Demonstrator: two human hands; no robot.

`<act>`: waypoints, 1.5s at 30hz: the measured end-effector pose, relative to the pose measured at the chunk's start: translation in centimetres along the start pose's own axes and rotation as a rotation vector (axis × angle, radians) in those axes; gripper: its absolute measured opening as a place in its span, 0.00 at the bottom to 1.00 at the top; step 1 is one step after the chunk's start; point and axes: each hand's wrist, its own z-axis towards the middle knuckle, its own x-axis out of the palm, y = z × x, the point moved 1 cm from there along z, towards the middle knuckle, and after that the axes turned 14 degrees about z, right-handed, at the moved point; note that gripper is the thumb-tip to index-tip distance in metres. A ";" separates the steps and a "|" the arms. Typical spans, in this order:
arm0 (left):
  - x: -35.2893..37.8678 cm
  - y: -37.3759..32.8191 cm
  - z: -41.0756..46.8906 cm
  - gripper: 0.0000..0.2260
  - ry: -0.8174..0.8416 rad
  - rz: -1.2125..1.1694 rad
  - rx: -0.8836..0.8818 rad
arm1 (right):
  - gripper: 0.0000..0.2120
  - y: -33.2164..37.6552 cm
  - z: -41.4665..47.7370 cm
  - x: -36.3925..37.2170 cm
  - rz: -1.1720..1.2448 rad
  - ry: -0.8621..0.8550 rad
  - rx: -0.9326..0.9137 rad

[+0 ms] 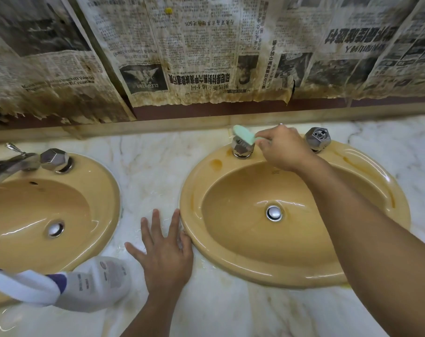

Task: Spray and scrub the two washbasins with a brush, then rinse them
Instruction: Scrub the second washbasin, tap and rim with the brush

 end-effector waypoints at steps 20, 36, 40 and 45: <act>-0.3 0.0 0.1 0.25 0.004 -0.004 0.002 | 0.14 -0.2 -1.9 4.8 -0.178 0.036 -0.102; -0.2 0.1 0.0 0.24 -0.005 -0.022 -0.002 | 0.21 -3.7 -4.3 8.5 -0.155 -0.100 -0.079; -0.2 0.1 0.1 0.25 -0.011 -0.026 -0.002 | 0.21 -7.6 -7.9 8.3 0.057 -0.274 -0.017; -0.1 0.1 0.0 0.25 -0.006 -0.015 -0.001 | 0.17 -6.4 -8.8 9.5 0.772 -0.422 0.256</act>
